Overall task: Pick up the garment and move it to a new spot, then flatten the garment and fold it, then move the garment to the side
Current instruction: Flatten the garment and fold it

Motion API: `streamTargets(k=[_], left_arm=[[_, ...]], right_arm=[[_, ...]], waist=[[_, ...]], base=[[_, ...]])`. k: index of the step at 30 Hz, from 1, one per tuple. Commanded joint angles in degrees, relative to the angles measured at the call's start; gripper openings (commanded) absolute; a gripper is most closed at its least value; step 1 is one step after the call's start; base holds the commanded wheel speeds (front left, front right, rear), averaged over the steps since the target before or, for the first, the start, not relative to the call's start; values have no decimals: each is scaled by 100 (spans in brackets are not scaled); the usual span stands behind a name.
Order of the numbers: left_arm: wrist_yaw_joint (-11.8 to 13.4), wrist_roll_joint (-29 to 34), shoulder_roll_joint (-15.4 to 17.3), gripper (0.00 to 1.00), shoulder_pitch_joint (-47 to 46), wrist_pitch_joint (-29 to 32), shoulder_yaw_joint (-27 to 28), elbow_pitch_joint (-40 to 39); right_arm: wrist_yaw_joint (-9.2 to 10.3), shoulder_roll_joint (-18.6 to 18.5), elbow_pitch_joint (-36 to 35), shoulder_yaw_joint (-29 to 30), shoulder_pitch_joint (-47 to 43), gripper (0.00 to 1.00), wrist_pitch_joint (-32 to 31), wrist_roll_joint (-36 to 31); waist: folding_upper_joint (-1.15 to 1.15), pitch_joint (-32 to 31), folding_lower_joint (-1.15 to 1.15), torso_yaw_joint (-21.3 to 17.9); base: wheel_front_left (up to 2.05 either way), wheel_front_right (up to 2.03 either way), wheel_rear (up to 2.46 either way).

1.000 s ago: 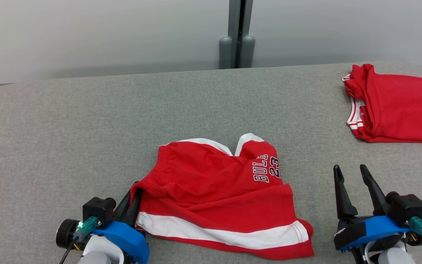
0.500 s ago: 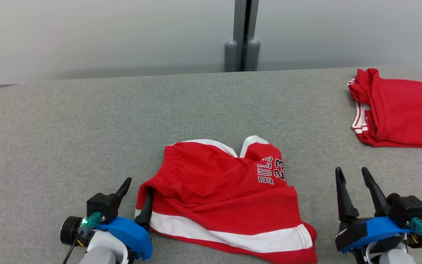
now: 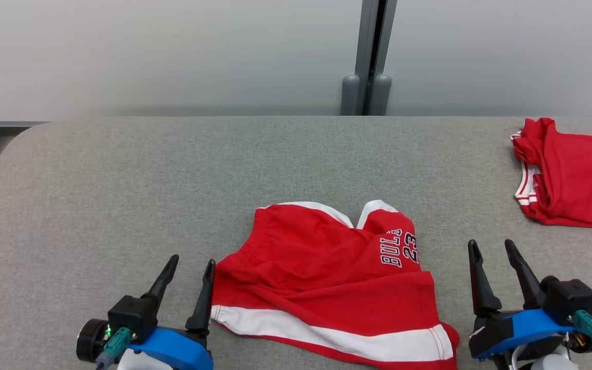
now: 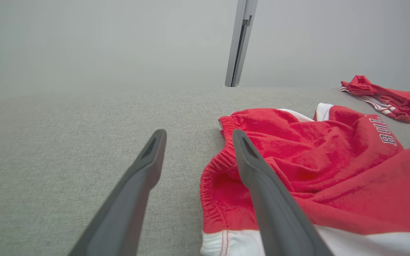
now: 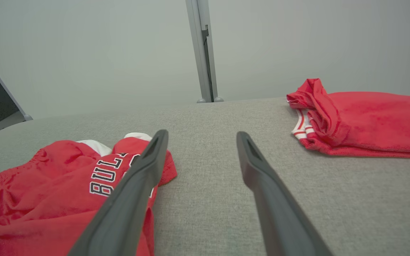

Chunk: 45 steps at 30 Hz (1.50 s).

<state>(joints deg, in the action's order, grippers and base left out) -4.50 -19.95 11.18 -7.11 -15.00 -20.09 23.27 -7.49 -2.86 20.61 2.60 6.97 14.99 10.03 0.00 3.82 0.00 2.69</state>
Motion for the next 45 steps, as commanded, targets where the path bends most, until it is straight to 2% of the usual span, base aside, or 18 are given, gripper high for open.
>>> streamTargets(k=[1,10,22,40,45], left_arm=[[32,46,31,100,56,-24,83,-90],[212,285,-2,100,329,-23,811,-760],[304,511,-25,100,593,-23,1527,-1005],[253,663,-95,100,687,-24,1638,-952],[88,616,-113,100,704,-24,1528,-896]], right_arm=[[-1,-8,-36,-13,-31,100,25,28],[-1,-8,-272,-141,-115,100,25,3],[-1,-7,-816,-370,-524,100,-27,-20],[-1,-7,-1373,-551,-984,100,-607,-75],[-1,-7,-1310,-564,-1005,100,-792,-157]], waist=[[0,-19,0,0],[0,-191,0,-179],[0,-388,0,-409],[0,-424,0,-349],[0,-405,0,-352]], base=[[0,0,0],[0,0,0],[0,0,0],[0,0,0],[0,0,0]])
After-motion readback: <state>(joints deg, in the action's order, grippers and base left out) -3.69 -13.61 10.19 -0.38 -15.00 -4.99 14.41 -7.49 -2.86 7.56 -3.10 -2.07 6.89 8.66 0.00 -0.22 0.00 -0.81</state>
